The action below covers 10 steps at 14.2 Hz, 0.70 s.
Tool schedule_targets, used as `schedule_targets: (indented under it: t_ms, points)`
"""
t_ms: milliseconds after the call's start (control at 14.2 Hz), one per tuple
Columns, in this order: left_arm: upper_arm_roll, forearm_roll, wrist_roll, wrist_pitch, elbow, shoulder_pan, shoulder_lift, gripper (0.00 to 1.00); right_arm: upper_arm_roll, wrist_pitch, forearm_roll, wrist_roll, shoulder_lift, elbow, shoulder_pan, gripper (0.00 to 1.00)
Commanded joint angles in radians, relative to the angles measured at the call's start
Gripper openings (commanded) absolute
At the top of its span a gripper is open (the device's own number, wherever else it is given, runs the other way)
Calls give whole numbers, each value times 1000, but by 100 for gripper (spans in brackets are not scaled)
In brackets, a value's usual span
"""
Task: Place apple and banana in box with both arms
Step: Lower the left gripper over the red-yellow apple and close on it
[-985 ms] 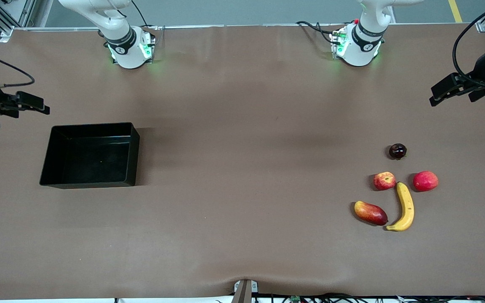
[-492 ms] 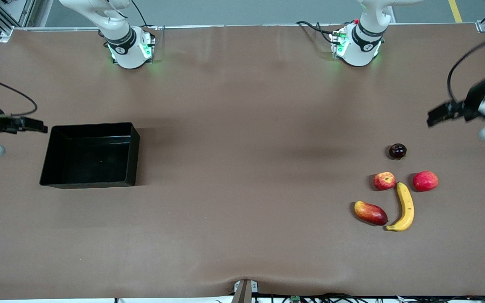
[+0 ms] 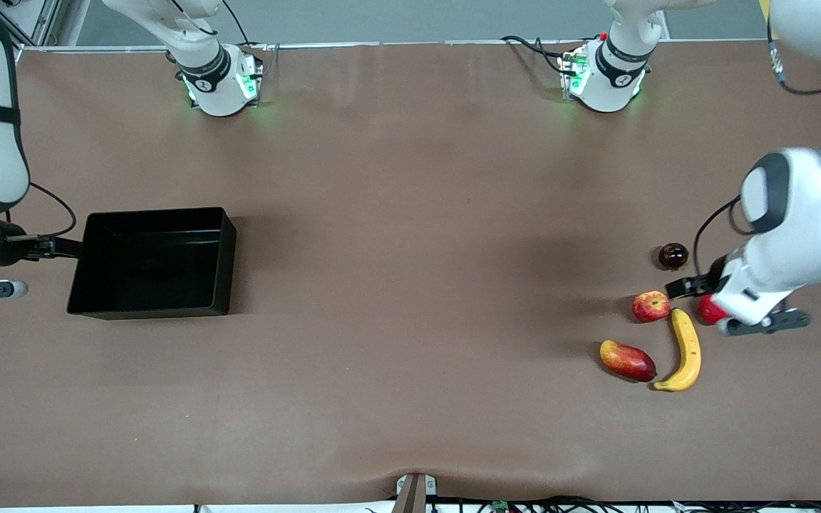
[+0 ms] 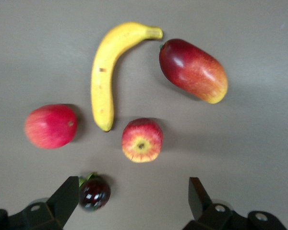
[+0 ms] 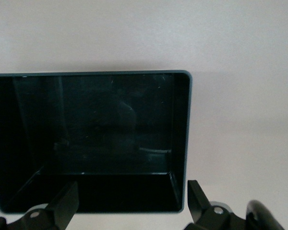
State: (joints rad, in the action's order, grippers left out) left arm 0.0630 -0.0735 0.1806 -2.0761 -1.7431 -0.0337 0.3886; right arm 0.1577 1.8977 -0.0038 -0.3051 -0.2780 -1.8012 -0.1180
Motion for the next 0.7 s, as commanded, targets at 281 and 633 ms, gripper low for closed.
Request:
schedule_targets:
  t_ms: [281, 633]
  points:
    - [6, -12, 8, -280, -125, -28, 98, 100, -12, 194, 38, -204, -81, -79, -106, 100]
    - [8, -8, 11, -295, -128, -28, 145, 100, -12, 355, 48, -232, -99, -181, -117, 69]
